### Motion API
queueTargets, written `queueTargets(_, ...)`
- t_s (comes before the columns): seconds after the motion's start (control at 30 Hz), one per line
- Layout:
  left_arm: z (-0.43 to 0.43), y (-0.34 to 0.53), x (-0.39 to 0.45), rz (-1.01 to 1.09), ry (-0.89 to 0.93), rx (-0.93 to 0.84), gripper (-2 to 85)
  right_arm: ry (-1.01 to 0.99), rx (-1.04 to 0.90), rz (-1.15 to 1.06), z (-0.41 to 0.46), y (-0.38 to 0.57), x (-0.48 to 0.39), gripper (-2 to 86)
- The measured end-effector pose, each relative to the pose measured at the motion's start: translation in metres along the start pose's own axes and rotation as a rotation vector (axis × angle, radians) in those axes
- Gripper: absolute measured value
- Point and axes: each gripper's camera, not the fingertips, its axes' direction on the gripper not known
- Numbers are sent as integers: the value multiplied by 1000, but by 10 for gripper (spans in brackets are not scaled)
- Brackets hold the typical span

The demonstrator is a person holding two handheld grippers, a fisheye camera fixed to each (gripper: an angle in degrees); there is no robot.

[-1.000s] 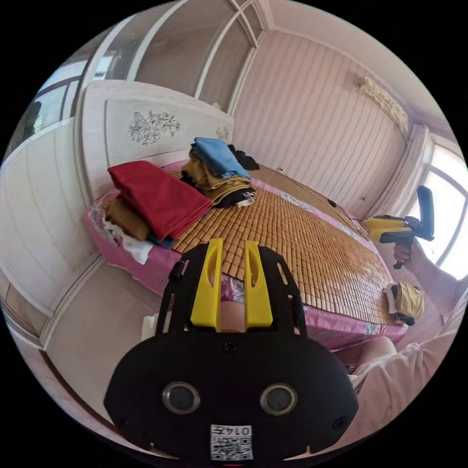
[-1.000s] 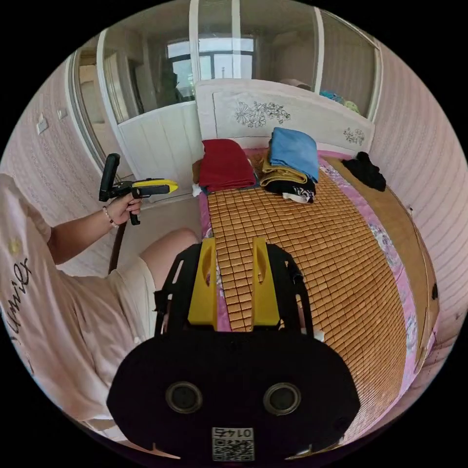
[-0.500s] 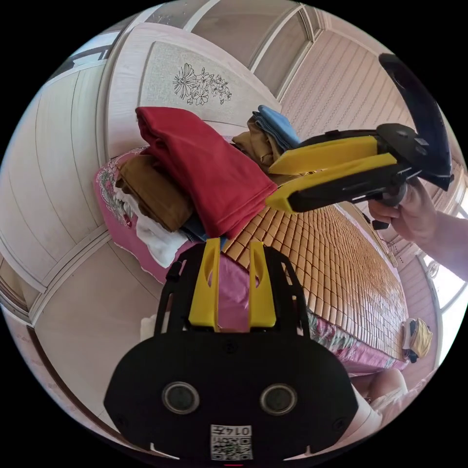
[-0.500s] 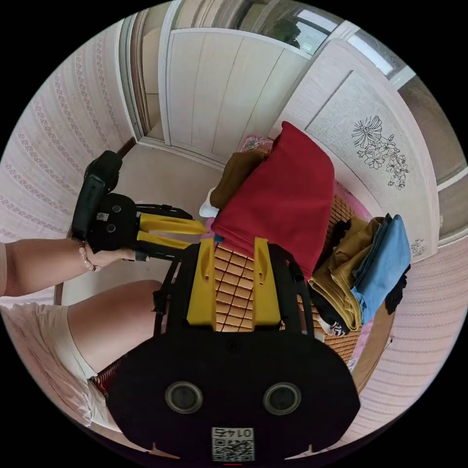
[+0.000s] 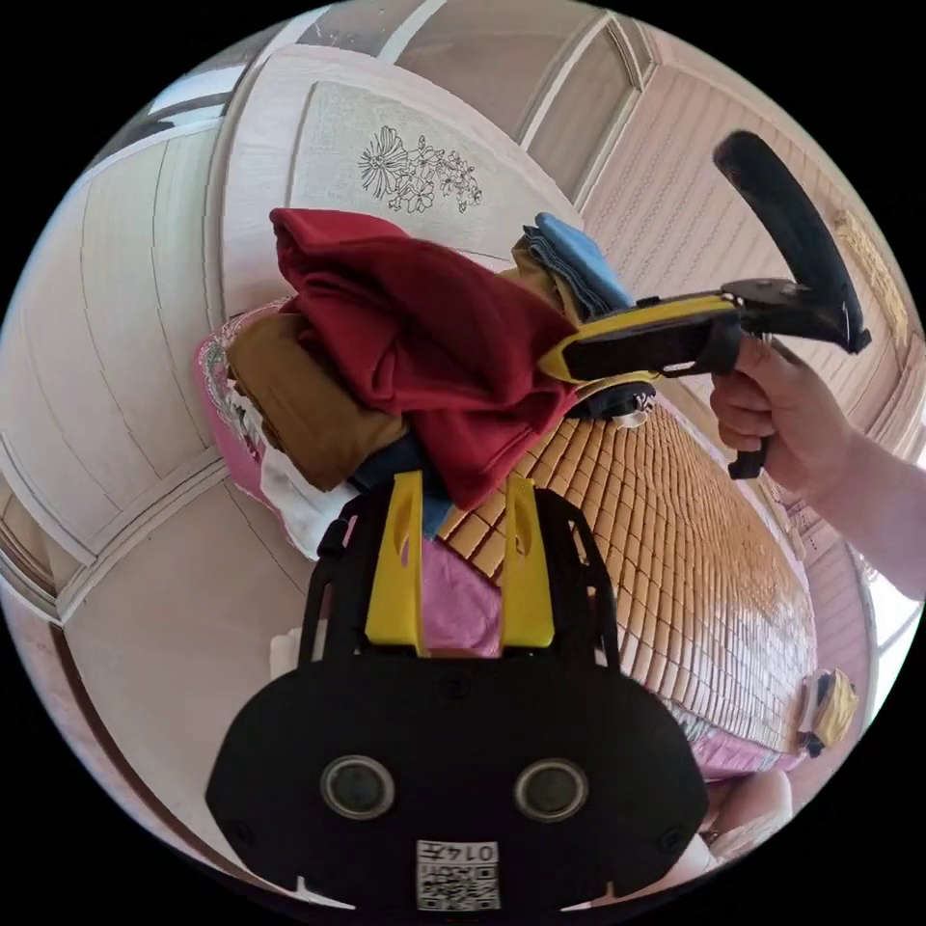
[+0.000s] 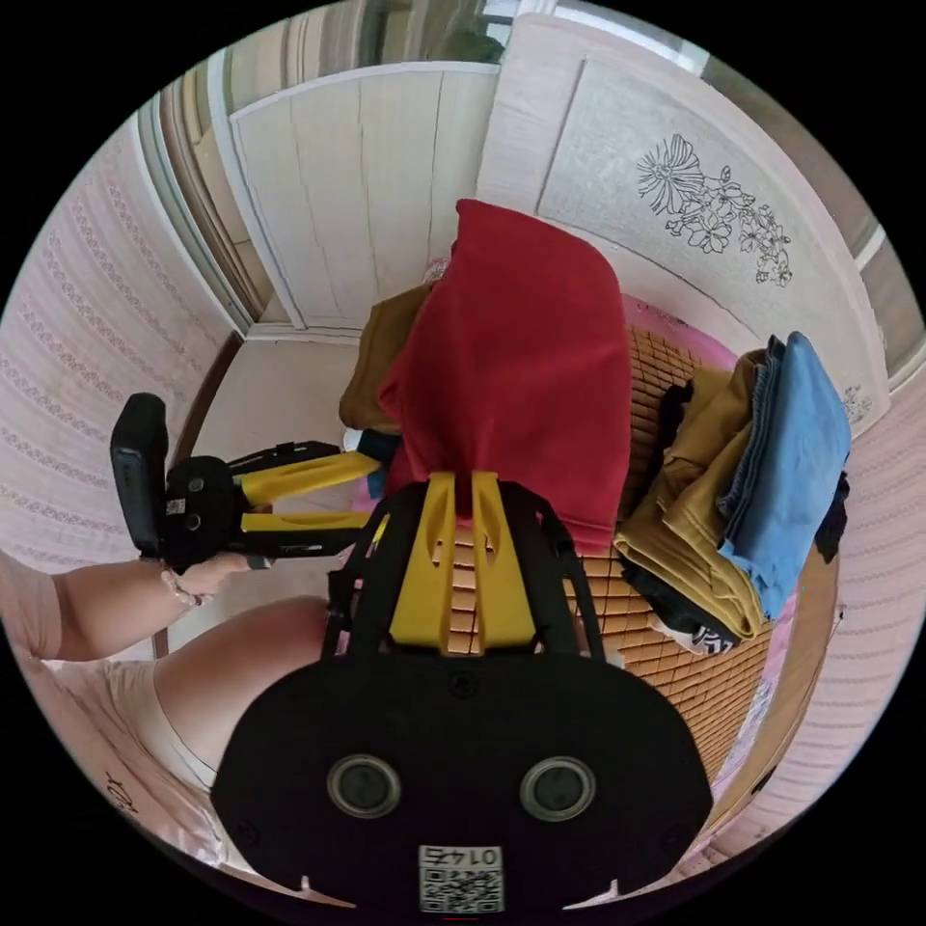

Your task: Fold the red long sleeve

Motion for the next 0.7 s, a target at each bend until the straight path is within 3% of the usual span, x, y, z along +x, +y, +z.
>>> queueTargets(0.17,17,-24,-19,-123,20,-102,42,-137,74,83,-33,19,51,11)
queueTargets(0.27,10,-35,-33,-184,180,-136,1,-219,143,132,-65,35,76,12)
queueTargets(0.33,-20,-42,-30,-135,238,-52,-4,-210,268,192,-104,59,92,12)
queueTargets(0.43,-81,-55,-12,41,138,29,-8,-175,425,308,-172,121,125,11)
queueTargets(0.5,-129,-49,-6,170,270,109,-8,-179,480,413,-208,192,141,11)
queueTargets(0.63,-163,-13,-4,171,530,34,-8,-139,356,617,-220,326,125,10)
queueTargets(0.7,-152,27,5,123,575,-136,-8,-88,149,800,-203,422,95,9)
